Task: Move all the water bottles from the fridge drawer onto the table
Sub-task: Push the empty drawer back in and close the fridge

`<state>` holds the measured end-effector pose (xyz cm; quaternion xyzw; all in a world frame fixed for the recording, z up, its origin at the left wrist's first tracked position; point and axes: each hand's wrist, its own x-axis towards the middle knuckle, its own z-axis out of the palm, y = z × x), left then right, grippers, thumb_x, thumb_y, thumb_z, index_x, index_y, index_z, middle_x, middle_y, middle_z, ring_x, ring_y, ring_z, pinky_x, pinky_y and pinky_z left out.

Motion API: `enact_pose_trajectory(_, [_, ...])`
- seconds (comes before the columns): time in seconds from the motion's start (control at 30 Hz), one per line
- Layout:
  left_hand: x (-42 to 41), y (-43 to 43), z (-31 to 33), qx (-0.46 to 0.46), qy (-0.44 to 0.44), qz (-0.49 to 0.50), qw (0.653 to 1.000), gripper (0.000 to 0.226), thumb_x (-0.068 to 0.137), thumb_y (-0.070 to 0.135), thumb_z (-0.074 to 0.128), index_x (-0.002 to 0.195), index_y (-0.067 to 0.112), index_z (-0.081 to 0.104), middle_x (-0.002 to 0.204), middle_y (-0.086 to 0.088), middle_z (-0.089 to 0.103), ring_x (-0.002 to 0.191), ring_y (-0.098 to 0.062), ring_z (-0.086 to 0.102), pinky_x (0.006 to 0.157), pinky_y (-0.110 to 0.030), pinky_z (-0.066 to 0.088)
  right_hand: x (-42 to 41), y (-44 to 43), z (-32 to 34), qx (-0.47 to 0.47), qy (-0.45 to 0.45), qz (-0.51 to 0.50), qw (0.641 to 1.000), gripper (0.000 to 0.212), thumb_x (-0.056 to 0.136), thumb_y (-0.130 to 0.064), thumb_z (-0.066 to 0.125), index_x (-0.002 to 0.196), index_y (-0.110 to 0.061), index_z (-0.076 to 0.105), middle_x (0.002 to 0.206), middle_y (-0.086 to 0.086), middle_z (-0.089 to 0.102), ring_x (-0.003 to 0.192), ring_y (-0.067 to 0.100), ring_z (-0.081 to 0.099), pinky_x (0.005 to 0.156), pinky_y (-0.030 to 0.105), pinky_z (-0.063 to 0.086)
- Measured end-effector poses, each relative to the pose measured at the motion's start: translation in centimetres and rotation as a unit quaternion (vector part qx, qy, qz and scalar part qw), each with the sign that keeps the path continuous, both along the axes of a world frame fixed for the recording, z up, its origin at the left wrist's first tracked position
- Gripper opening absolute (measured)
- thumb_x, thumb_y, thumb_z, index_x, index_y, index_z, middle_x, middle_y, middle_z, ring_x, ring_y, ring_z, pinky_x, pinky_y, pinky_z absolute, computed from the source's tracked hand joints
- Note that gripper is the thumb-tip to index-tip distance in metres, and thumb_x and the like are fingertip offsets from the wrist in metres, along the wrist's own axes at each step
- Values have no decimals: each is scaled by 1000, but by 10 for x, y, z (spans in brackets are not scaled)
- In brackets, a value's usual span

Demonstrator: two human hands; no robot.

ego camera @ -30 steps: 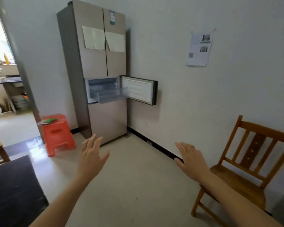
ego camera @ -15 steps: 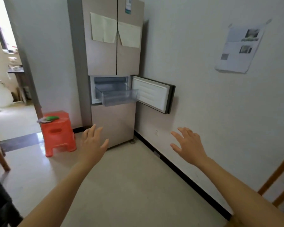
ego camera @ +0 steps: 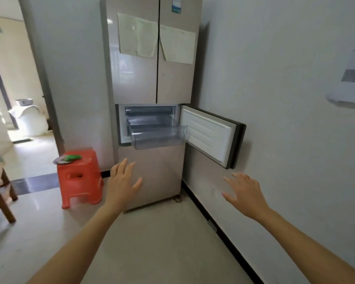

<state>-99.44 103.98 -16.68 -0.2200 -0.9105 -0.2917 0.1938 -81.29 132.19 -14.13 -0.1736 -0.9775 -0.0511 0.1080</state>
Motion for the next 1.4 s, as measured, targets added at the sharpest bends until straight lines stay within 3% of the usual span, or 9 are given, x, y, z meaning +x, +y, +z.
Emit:
enact_pose_trajectory(0.17, [-60,28,3,7,-6,62,998,51,85,27,60,131,10,47,145,-14,37,133,-35,29,107,-47,28,-101,44,5,-38,-14,53,998,59,93,-53,32,144,-26,26,154,3,21,143,19,14,113,36,17])
enact_pose_trajectory(0.33, [-125,21,-24,-12,-38,122,992,50,82,20,65,128,6,50,141,-19,41,131,-39,33,105,-52,31,-204,50,-16,-87,-13,119,989,86,72,-66,9,141,-22,36,151,8,28,142,23,19,112,38,19])
enact_pose_trajectory(0.47, [-197,15,-40,-3,-62,153,986,49,83,21,64,127,7,50,141,-19,41,130,-38,35,105,-51,31,-293,55,-37,-82,-43,133,987,55,95,-49,34,144,-26,28,155,2,18,144,19,10,113,35,14])
enact_pose_trajectory(0.57, [-255,21,-38,3,-84,162,983,50,85,24,61,130,10,46,143,-17,37,131,-36,33,106,-49,31,-353,61,-31,-66,-65,133,987,54,95,-48,34,144,-27,26,155,1,16,144,19,8,113,36,14])
enact_pose_trajectory(0.7, [-328,37,-28,11,-71,149,986,54,85,28,61,133,11,44,145,-15,37,132,-34,32,107,-50,31,-424,85,3,-53,-23,107,993,54,94,-48,36,143,-26,29,153,2,21,142,19,16,112,37,20])
enact_pose_trajectory(0.8, [-367,55,-29,0,-90,138,986,53,86,31,60,134,14,44,147,-13,34,135,-32,28,108,-47,29,-460,102,10,-103,3,72,992,51,93,-46,41,139,-25,37,148,3,31,138,21,26,110,38,28])
enact_pose_trajectory(0.97, [-416,79,-46,18,-112,120,986,49,85,29,60,131,15,46,145,-13,36,134,-32,29,107,-45,29,-509,124,-17,-148,-47,49,987,51,94,-46,41,140,-25,35,149,2,30,139,20,23,110,37,27])
enact_pose_trajectory(1.2, [-481,110,-58,1,-119,133,984,52,87,35,56,135,20,41,148,-10,30,136,-28,24,108,-43,30,-591,155,-45,-251,-24,55,966,52,92,-42,47,138,-19,38,143,4,39,134,21,33,109,40,32])
enact_pose_trajectory(1.4, [-538,153,-70,-20,-134,163,977,58,88,39,54,140,23,32,151,-8,24,139,-27,20,109,-44,30,-680,196,-65,-330,-17,67,941,49,92,-33,51,135,-10,42,140,11,44,129,25,41,105,33,34])
